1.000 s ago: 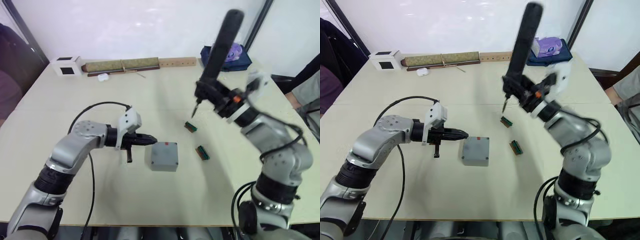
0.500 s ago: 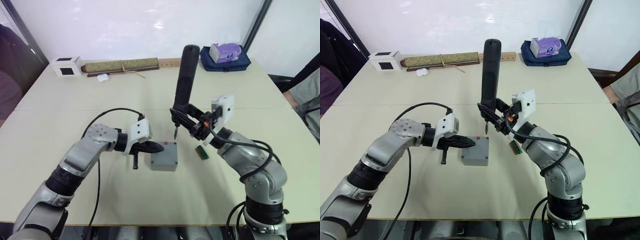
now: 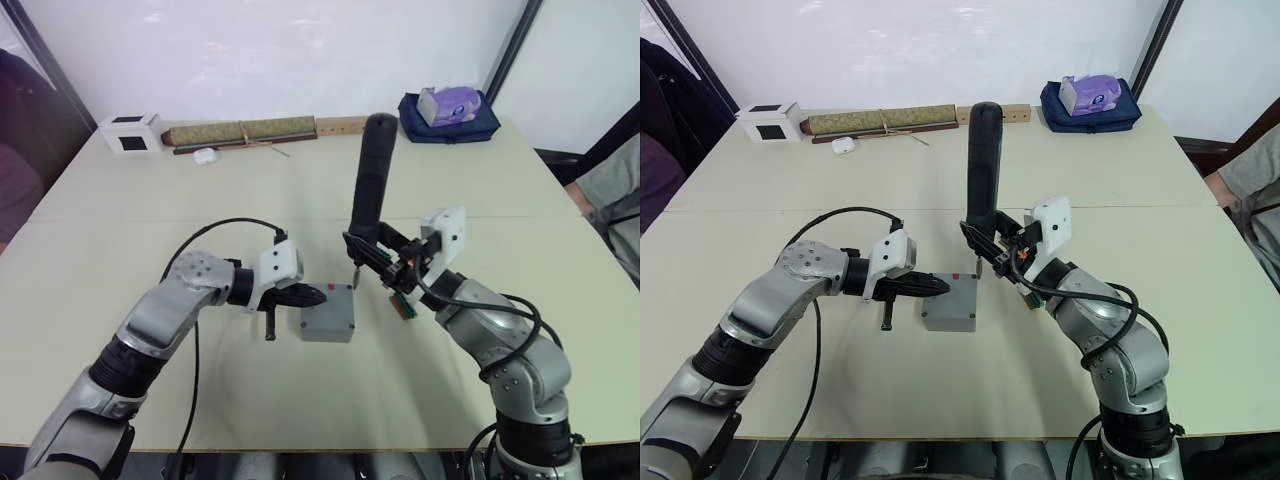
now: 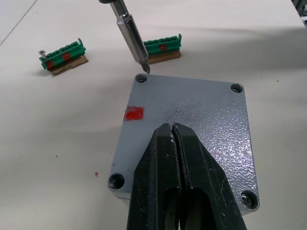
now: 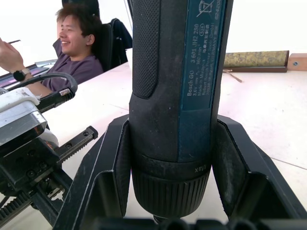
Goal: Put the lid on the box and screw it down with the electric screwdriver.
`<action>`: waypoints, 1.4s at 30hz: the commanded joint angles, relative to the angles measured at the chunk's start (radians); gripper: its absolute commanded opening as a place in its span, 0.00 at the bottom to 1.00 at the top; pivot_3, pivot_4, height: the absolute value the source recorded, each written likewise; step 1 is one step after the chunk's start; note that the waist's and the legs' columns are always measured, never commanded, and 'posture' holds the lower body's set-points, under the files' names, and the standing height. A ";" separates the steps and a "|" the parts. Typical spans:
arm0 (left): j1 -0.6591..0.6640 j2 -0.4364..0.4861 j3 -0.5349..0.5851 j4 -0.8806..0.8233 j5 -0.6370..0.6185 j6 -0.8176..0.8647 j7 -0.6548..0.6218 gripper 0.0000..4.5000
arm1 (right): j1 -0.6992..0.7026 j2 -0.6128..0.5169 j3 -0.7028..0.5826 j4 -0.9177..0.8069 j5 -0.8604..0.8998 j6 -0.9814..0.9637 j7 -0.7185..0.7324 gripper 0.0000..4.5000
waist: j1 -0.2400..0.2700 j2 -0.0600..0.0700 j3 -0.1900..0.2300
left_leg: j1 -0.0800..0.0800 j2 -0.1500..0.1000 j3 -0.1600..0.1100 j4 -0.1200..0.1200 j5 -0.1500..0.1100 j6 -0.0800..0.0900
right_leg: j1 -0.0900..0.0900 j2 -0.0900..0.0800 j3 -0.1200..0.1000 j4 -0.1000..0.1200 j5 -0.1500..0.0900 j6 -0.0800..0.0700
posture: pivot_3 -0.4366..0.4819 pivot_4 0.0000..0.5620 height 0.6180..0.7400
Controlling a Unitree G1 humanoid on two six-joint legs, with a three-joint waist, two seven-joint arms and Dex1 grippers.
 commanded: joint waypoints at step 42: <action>-0.019 0.008 -0.018 0.039 0.028 0.020 -0.022 0.00 | 0.038 0.011 0.056 -0.004 -0.022 -0.105 0.030 0.39 | 0.001 -0.001 -0.001 | 0.001 0.000 0.000 0.000 0.000 0.000 | 0.001 0.000 0.000 0.000 0.000 0.000 | 0.48 0.27 1.00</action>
